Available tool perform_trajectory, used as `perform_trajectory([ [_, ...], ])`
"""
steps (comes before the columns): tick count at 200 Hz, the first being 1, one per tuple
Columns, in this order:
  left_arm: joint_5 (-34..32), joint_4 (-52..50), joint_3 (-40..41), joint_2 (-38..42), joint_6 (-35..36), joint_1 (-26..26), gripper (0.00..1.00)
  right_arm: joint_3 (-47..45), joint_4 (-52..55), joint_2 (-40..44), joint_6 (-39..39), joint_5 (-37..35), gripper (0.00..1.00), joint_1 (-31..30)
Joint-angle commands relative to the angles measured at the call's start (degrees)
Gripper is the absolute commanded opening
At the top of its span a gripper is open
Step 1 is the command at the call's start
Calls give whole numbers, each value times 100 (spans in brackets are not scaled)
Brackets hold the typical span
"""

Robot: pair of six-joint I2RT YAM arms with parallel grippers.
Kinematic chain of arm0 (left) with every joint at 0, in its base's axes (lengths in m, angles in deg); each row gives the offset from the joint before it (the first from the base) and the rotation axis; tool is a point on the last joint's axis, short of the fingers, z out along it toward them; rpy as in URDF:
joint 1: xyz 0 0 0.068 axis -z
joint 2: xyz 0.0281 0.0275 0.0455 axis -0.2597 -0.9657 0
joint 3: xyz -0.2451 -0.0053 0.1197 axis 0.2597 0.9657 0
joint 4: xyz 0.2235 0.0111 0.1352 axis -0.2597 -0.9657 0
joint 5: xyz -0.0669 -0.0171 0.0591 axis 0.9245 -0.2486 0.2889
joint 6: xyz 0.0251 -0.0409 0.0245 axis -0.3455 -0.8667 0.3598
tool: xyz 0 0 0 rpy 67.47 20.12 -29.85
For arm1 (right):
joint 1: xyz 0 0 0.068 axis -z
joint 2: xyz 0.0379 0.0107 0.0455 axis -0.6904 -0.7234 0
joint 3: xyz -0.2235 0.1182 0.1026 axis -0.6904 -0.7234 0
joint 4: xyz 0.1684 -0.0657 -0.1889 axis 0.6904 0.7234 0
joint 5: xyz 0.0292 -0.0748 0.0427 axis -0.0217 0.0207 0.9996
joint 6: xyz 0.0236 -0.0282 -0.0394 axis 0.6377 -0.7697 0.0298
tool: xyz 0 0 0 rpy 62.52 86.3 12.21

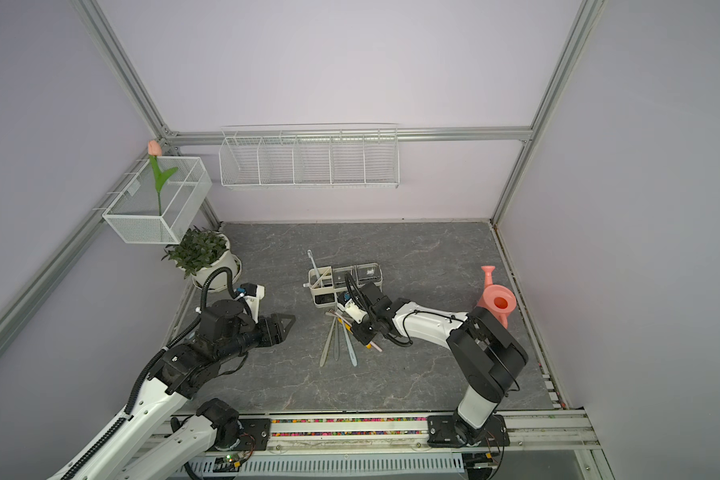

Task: Place the toothbrush into the toothbrush holder
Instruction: Pick up the toothbrush from the center of the board.

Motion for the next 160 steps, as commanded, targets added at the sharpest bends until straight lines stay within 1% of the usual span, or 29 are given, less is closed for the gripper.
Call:
perform_trajectory([
  [1, 127, 102, -5, 70, -97, -15, 71, -131, -82, 327, 112, 111, 13, 10],
  [29, 464, 506, 156, 127, -162, -13, 71, -289, -386, 792, 392, 251, 12, -6],
  [44, 655, 843, 294, 157, -314, -15, 71, -631, -656, 1164, 617, 349, 12, -21],
  [62, 1005, 1624, 570, 147, -746, -15, 71, -788, -828, 1555, 856, 256, 11, -59],
  [82, 1340, 2581, 872, 26, -1225, -4, 70, -749, -702, 1835, 938, 109, 11, -108],
  [95, 1340, 2829, 891, -85, -1287, 41, 69, -699, -660, 1975, 991, 44, 11, -126],
  [127, 1162, 2921, 639, -260, -1101, 338, 69, -565, -841, 2063, 1226, 108, 11, -194],
  [130, 1135, 2937, 620, -407, -1094, 371, 69, -554, -871, 2059, 1247, 110, 11, -192],
  [160, 1049, 3037, 312, -878, -1027, 499, 68, -456, -1163, 1984, 1313, 206, 11, -314],
])
